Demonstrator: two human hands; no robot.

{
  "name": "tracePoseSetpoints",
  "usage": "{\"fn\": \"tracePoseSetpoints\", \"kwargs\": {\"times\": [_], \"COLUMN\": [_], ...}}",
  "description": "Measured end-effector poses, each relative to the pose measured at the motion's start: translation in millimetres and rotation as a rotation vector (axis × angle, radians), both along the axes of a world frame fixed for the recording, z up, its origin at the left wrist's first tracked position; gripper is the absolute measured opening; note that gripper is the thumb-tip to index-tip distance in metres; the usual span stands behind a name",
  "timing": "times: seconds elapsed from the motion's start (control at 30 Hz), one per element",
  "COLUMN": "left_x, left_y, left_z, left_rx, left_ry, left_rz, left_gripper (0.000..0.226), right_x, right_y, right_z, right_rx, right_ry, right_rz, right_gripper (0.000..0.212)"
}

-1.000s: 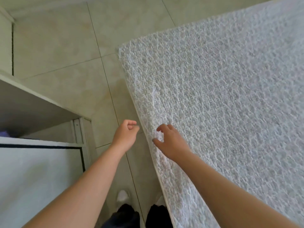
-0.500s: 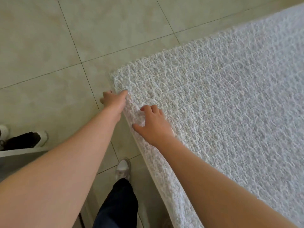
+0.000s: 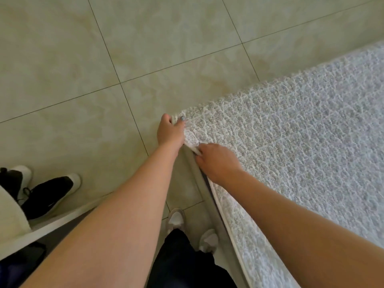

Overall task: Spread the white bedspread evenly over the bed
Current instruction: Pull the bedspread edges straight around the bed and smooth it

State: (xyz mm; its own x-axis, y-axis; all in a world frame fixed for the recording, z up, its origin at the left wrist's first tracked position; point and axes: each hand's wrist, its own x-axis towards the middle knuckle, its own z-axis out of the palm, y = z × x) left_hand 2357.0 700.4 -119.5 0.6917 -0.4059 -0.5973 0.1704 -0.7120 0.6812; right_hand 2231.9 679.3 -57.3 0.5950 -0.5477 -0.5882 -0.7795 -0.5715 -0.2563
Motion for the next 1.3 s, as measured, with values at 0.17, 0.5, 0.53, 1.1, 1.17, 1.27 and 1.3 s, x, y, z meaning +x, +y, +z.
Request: {"fn": "tracePoseSetpoints", "kwargs": {"times": [0.17, 0.5, 0.53, 1.1, 1.17, 1.27, 1.3], "left_x": [15.1, 16.5, 20.0, -278.1, -314.8, -350.6, -361.2], "left_y": [12.6, 40.8, 37.7, 20.9, 22.5, 25.2, 21.3], "left_z": [7.4, -10.8, -12.0, 69.4, 65.2, 70.8, 76.1], "left_rx": [-0.056, 0.127, 0.156, -0.099, -0.119, -0.162, -0.182], "left_ry": [-0.106, -0.176, -0.149, -0.341, -0.289, -0.234, -0.227], "left_rz": [0.005, 0.025, 0.047, -1.599, -1.811, -2.024, -2.100], "left_gripper": [0.025, 0.020, 0.019, 0.029, 0.034, 0.042, 0.042], "right_x": [10.3, -4.4, -8.6, -311.8, -337.7, -361.5, -368.8], "right_y": [9.8, 43.8, 45.0, 69.9, 79.4, 97.9, 104.2], "right_z": [7.4, -20.5, -24.9, 16.0, 19.4, 28.9, 33.7], "right_rx": [0.020, 0.153, 0.223, 0.417, 0.402, 0.362, 0.335], "right_ry": [-0.089, -0.138, -0.160, -0.278, -0.285, -0.302, -0.327], "right_rz": [0.036, -0.019, -0.045, -1.428, -1.587, -1.779, -1.869], "right_gripper": [0.022, 0.029, 0.034, 0.017, 0.016, 0.019, 0.018]}}
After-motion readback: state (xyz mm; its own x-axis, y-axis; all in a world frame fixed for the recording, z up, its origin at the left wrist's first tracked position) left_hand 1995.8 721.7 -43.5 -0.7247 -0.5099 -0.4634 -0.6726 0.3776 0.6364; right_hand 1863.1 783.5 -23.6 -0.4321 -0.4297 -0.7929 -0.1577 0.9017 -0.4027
